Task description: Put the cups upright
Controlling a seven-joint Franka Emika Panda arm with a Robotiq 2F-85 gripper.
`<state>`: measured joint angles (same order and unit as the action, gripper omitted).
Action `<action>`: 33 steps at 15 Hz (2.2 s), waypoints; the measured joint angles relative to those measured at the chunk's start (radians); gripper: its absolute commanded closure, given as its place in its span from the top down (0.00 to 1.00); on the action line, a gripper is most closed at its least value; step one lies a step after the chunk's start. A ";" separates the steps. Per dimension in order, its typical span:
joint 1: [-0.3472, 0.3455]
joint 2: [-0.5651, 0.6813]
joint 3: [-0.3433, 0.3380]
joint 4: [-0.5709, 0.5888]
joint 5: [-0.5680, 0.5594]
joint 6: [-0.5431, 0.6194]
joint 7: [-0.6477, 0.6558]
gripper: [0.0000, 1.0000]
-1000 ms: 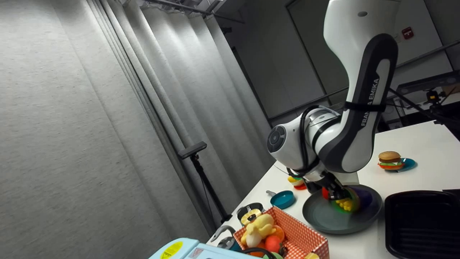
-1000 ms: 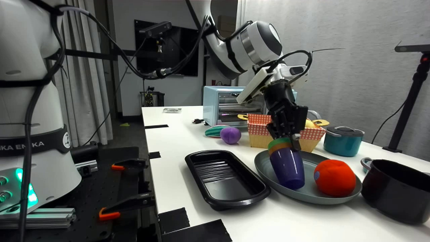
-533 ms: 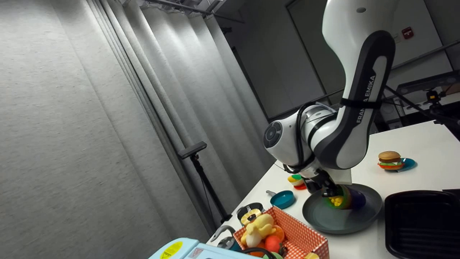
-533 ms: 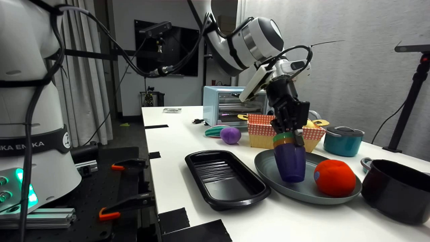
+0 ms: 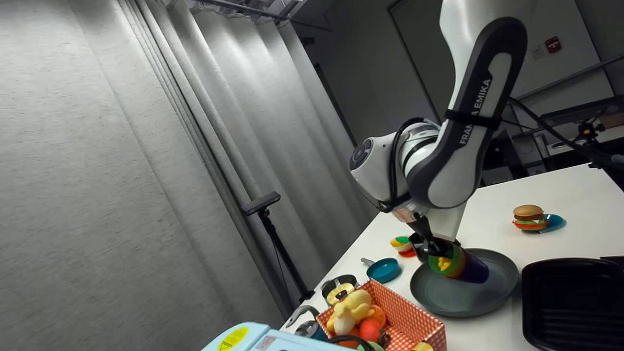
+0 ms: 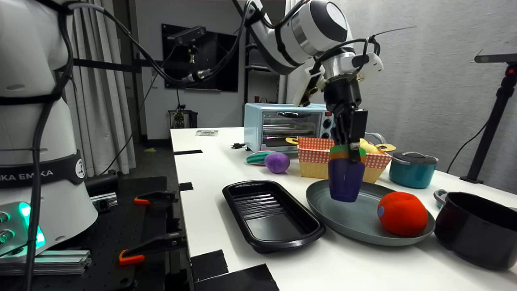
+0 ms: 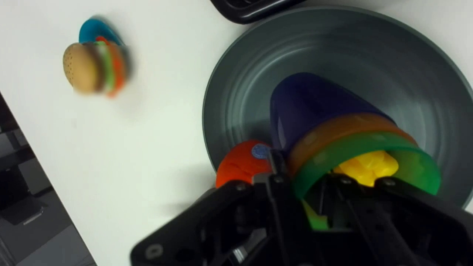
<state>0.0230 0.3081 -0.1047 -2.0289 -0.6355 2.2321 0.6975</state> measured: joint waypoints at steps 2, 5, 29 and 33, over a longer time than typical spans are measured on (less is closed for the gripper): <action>-0.008 -0.022 -0.005 0.000 0.074 0.004 0.011 0.03; -0.016 -0.042 -0.020 -0.001 0.165 0.023 0.034 0.03; -0.022 0.006 -0.097 -0.135 0.279 0.362 0.215 0.74; -0.018 -0.013 -0.097 -0.161 0.279 0.362 0.214 1.00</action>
<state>0.0055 0.2948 -0.2018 -2.1901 -0.3568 2.5945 0.9119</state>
